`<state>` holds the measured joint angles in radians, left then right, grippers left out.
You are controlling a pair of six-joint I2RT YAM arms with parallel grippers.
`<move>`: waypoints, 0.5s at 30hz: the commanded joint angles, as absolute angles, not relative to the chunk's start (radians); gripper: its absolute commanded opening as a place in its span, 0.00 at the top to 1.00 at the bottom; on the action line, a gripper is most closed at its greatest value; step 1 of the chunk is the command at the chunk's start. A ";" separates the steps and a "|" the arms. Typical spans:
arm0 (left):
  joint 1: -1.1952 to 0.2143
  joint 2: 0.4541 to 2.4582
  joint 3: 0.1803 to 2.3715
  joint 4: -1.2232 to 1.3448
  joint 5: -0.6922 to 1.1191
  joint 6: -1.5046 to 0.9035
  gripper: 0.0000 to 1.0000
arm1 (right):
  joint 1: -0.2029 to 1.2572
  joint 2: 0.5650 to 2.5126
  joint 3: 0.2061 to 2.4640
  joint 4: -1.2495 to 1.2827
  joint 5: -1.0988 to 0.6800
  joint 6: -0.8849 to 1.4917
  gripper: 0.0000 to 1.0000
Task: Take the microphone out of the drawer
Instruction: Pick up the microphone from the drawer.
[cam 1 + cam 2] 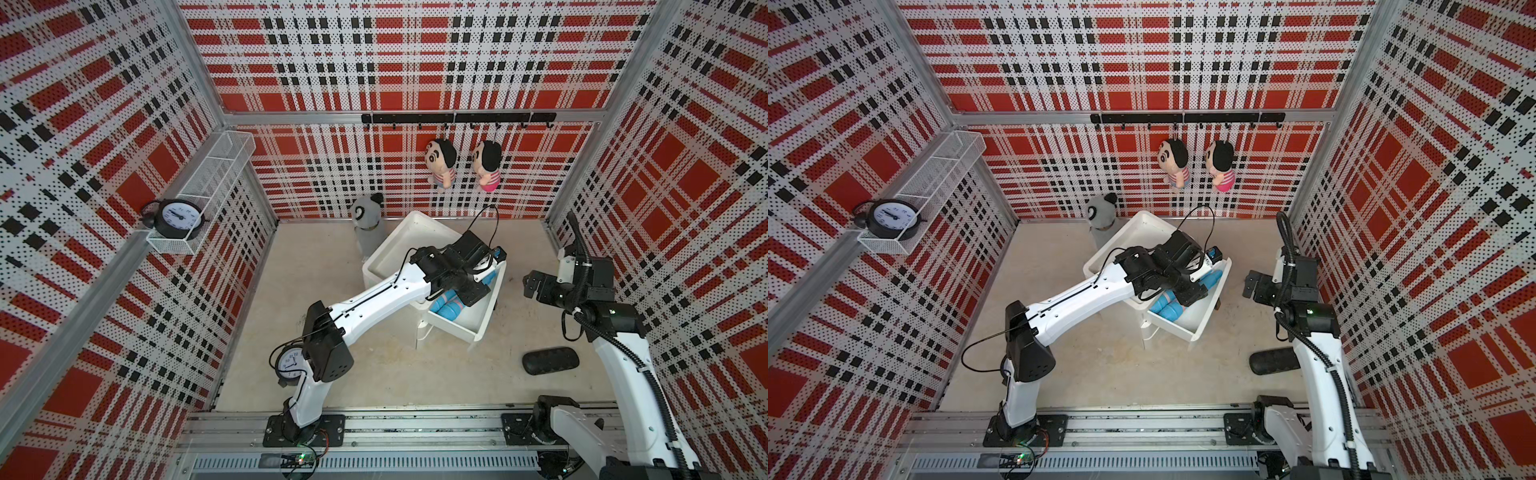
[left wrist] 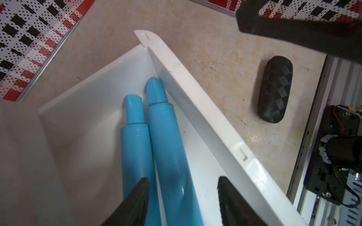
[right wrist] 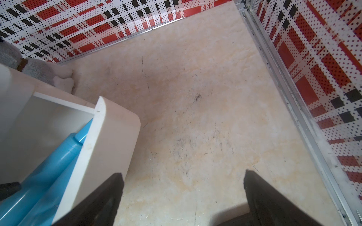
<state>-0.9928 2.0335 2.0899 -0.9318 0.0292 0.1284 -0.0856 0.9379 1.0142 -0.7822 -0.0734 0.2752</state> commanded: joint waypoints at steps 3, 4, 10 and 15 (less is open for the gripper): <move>-1.008 2.093 2.145 -0.983 -0.024 0.128 0.41 | -0.098 0.914 0.993 -0.793 -0.052 0.248 0.00; -1.009 2.107 2.160 -0.995 -0.034 0.126 0.40 | -0.098 0.915 0.992 -0.786 -0.048 0.249 0.00; -0.998 2.120 2.165 -1.023 -0.055 0.127 0.41 | -0.099 0.988 1.034 -0.735 -0.036 0.254 0.00; -0.974 2.092 2.138 -1.029 -0.032 0.113 0.42 | -0.112 1.071 1.119 -0.748 -0.053 0.286 0.00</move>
